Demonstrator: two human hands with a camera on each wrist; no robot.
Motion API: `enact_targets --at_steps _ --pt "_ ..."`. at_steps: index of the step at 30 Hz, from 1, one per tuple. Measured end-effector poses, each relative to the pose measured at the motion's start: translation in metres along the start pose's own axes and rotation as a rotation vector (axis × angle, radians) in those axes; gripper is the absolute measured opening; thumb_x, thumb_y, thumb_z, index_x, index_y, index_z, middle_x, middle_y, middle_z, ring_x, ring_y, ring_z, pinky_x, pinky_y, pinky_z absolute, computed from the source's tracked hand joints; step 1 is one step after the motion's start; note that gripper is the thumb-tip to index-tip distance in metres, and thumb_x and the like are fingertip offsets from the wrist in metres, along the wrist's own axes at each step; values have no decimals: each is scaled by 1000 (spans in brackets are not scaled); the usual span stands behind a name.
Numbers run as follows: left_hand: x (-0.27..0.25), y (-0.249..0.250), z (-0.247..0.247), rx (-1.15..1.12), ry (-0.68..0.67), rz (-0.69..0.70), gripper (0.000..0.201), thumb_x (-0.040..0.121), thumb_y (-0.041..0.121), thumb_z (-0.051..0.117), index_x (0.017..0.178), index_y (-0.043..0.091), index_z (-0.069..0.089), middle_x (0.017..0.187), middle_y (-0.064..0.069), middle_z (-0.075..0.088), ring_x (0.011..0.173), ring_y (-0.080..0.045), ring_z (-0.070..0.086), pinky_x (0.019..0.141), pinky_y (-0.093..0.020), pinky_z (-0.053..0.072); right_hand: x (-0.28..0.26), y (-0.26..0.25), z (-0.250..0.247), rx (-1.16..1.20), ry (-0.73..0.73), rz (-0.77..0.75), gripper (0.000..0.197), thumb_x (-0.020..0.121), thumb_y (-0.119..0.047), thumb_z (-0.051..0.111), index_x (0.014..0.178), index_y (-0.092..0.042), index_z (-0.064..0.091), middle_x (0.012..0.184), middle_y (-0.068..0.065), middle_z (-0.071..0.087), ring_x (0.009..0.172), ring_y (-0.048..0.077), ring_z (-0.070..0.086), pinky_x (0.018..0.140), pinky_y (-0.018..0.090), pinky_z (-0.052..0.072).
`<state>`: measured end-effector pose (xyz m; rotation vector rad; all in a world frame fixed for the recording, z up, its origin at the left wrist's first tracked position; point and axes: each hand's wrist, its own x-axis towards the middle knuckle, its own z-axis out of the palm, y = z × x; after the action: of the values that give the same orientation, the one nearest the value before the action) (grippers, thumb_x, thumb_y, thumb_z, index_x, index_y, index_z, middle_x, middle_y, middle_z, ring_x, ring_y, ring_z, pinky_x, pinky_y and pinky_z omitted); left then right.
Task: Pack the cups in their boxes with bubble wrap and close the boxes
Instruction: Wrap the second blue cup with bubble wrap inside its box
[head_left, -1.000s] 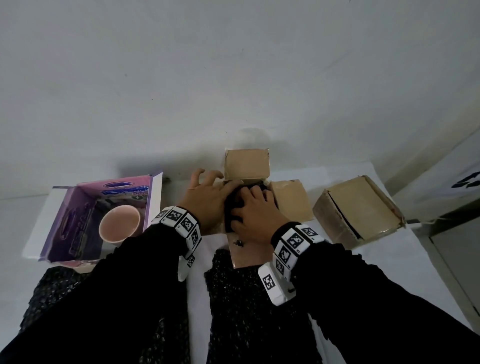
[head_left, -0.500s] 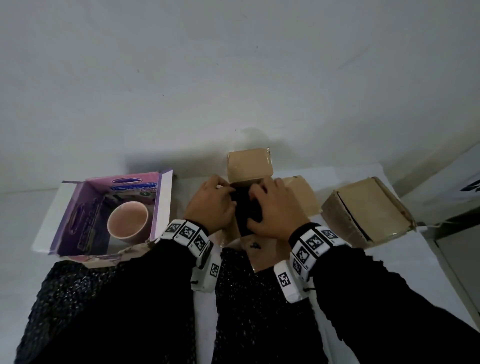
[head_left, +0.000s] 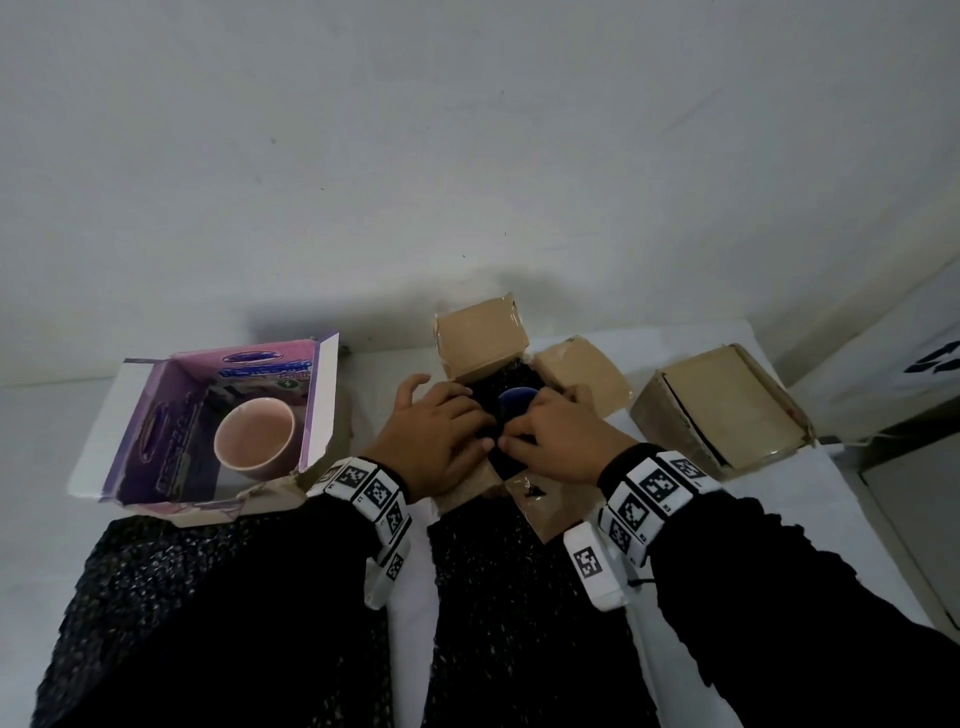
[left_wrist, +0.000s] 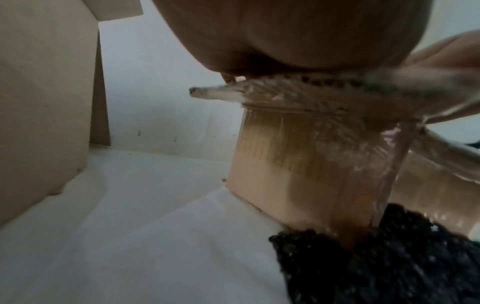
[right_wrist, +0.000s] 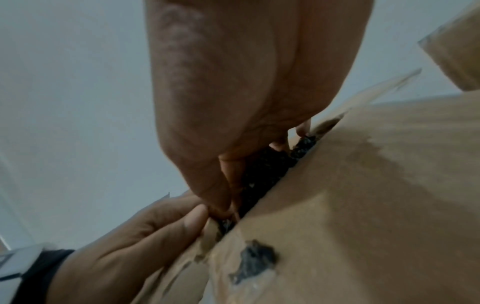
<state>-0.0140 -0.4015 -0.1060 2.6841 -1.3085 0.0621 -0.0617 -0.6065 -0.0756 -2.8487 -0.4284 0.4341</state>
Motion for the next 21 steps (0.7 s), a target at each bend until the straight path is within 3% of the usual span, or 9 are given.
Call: enact_targets --at_steps 2,5,10,13,15,18,21 --pt "-3 -1 0 37 -41 65 52 90 68 30 108 34 65 122 13 59 127 -14 42 107 -49 20 -3 0 1 -7 -29 -3 32 96 -45 37 102 -36 68 99 -14 52 111 17 34 86 42 21" --pt "-4 3 -4 -20 -47 116 66 82 79 31 114 31 62 126 11 56 127 -14 43 107 -41 22 -8 -2 8 -75 -40 -32 32 96 -47 39 107 -36 67 113 -5 48 111 22 31 86 42 20" --pt "-4 16 -3 -28 -29 128 58 84 62 35 132 31 50 114 7 57 103 -17 50 102 -45 28 -13 4 8 18 -38 -56 26 97 -43 45 108 -33 66 111 -3 42 111 21 36 92 41 23" --pt "-2 15 -5 -10 -23 114 53 81 58 36 119 30 59 109 6 57 99 -19 51 101 -50 28 -21 15 7 264 156 -113 18 88 -33 63 102 -23 58 108 -2 45 100 19 50 86 39 45" --pt "-3 14 -6 12 -9 127 49 80 59 38 111 31 63 113 7 56 107 -18 51 104 -51 25 -28 20 10 293 235 -148 20 84 -36 66 95 -22 56 103 -4 51 90 17 54 78 39 49" --pt "-4 16 -6 -15 11 170 48 80 59 43 115 31 62 121 8 56 117 -17 48 107 -47 24 -36 26 19 98 244 -204 35 81 -59 56 93 -28 63 94 -9 61 95 13 52 83 34 38" --pt "-3 23 -6 -44 -14 188 44 81 52 45 118 34 59 113 7 59 103 -17 53 105 -49 27 -39 32 26 -68 193 -207 44 82 -66 45 102 -33 64 97 -10 66 101 13 51 84 33 26"
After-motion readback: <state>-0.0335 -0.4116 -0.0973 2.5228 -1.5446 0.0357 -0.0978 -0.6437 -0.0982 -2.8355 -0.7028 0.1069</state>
